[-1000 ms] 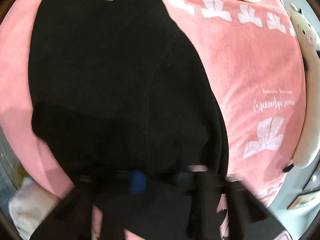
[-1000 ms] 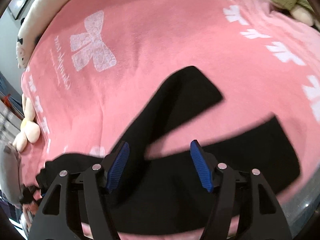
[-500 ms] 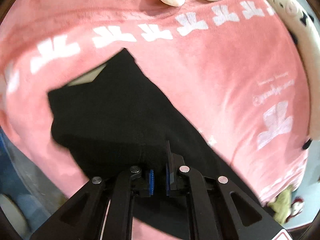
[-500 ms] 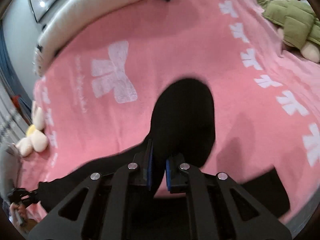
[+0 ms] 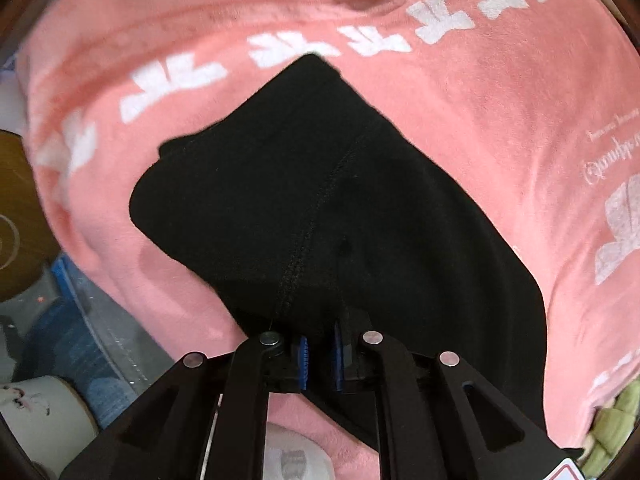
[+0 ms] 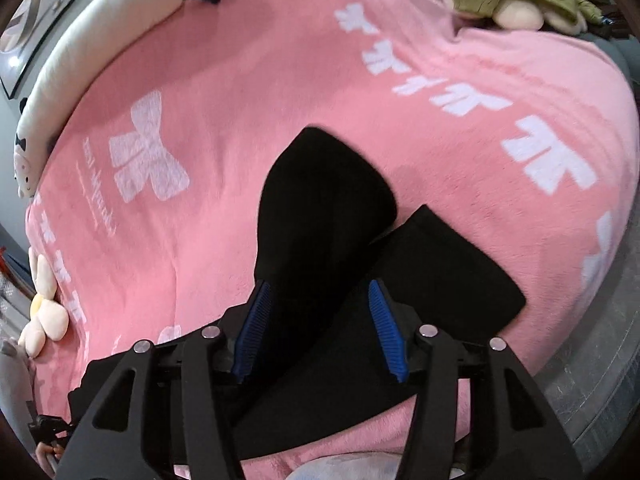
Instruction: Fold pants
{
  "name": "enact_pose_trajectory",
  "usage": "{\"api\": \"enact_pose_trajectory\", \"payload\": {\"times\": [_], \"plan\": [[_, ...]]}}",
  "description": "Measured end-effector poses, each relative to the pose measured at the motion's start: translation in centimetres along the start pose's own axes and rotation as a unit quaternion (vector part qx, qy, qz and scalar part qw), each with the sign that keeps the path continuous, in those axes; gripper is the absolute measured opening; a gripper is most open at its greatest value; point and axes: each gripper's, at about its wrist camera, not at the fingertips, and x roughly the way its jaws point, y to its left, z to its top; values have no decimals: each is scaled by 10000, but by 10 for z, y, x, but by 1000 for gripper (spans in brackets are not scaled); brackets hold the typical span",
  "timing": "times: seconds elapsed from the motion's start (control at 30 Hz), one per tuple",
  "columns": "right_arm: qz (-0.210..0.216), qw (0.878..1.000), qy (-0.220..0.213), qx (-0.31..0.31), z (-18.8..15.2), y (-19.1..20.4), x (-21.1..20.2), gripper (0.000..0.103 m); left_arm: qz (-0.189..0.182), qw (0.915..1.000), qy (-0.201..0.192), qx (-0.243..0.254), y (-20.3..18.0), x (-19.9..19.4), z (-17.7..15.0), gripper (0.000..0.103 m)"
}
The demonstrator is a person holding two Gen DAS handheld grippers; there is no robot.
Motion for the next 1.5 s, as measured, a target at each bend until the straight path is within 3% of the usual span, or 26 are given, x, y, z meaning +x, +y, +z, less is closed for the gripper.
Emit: {"api": "enact_pose_trajectory", "payload": {"times": [0.13,0.3,0.47,0.57,0.63,0.77,0.83,0.87,0.9,1.03,1.13,1.17,1.2,1.23,1.27,1.37,1.5], "plan": [[-41,9999,-8,-153,-10,8,-5,53,404,9977,-335,422,-29,-12,-9,13],[6,9992,74,-400,-14,10,-6,53,491,9958,-490,602,-47,-26,-21,18],[-452,9961,49,-752,-13,-10,-14,55,364,9974,-291,544,-25,-23,-26,23],[-639,9947,180,-787,-11,-29,-15,56,144,9975,-421,544,-5,-30,-32,30],[-489,9956,342,-718,-7,-34,-11,56,13,9975,-465,537,5,-34,-35,45],[-303,9966,330,-684,14,-22,-5,56,-316,9978,-377,444,16,-34,-37,45],[-100,9983,275,-512,30,-14,3,81,-421,9976,-305,452,16,-31,-37,47],[6,9986,264,-448,37,-10,8,84,-464,9973,-291,480,14,-30,-38,47],[9,9988,223,-431,44,-6,13,85,-507,9968,-283,548,12,-29,-38,47],[-637,9905,-227,-1196,82,0,33,91,-669,9946,-250,749,1,-29,-39,48],[-191,9902,343,-1338,97,-24,61,91,-798,9924,-301,886,-6,-33,-39,54],[-98,9909,549,-1229,98,-34,71,89,-768,9919,-358,948,-9,-34,-40,55],[111,9909,843,-1042,96,-43,84,63,-713,9913,-432,1015,-13,-34,-42,57],[278,9898,1050,-921,95,-46,91,19,-688,9908,-472,1067,-16,-34,-43,57],[470,9876,1264,-801,92,-45,98,5,-653,9902,-490,1136,-22,-32,-44,58],[630,9826,1064,-1388,93,-12,77,5,-670,9901,-294,1195,-37,-20,-48,58],[786,9816,240,-1721,111,28,-13,5,-703,9881,-237,1345,-54,-15,-52,58]]}}
